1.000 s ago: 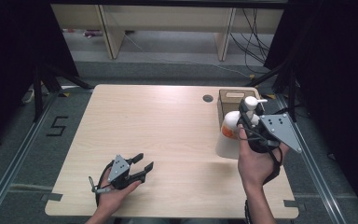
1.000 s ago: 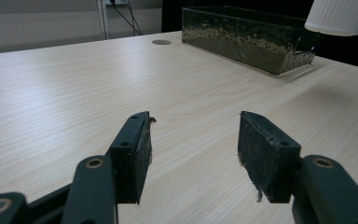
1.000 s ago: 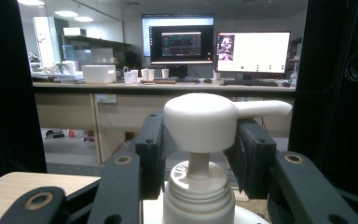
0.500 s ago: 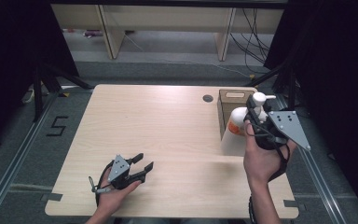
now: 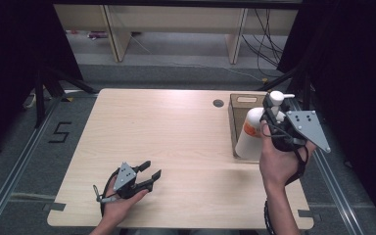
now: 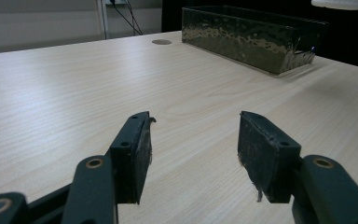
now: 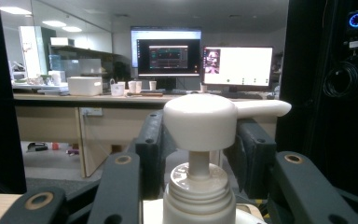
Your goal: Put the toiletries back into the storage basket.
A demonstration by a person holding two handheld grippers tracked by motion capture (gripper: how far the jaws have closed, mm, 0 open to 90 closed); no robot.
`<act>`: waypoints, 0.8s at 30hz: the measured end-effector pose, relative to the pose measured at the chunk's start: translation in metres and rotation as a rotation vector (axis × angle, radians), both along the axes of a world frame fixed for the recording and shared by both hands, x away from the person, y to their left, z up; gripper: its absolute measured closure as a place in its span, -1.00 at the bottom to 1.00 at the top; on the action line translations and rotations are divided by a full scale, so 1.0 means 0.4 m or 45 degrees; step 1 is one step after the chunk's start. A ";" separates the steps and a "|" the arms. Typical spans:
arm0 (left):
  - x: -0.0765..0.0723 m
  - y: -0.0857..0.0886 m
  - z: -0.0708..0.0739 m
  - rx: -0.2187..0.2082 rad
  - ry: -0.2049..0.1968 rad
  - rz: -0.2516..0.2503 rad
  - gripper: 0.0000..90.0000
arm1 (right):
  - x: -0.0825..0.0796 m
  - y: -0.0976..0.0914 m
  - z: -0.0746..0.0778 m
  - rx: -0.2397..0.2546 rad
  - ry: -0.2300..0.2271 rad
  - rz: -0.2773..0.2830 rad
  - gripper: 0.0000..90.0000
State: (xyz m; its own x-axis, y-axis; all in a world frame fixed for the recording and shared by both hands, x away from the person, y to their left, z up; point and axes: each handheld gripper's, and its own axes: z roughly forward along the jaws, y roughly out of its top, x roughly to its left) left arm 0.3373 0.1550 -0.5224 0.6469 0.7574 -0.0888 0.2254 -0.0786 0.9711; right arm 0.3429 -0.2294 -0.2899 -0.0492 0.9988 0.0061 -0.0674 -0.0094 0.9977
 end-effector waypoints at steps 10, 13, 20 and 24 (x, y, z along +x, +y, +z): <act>-0.003 0.001 0.002 0.015 0.008 0.009 -0.02 | 0.016 -0.022 0.012 0.000 -0.021 -0.018 0.33; 0.000 0.001 0.000 0.004 0.000 0.004 -0.02 | 0.020 -0.024 0.017 0.031 -0.013 -0.016 0.34; 0.000 0.000 0.000 -0.003 0.000 0.003 -0.02 | 0.035 -0.035 0.029 0.041 -0.021 -0.017 0.33; 0.000 0.000 0.000 -0.002 0.000 0.002 -0.02 | 0.047 -0.038 0.031 0.045 -0.026 -0.013 0.33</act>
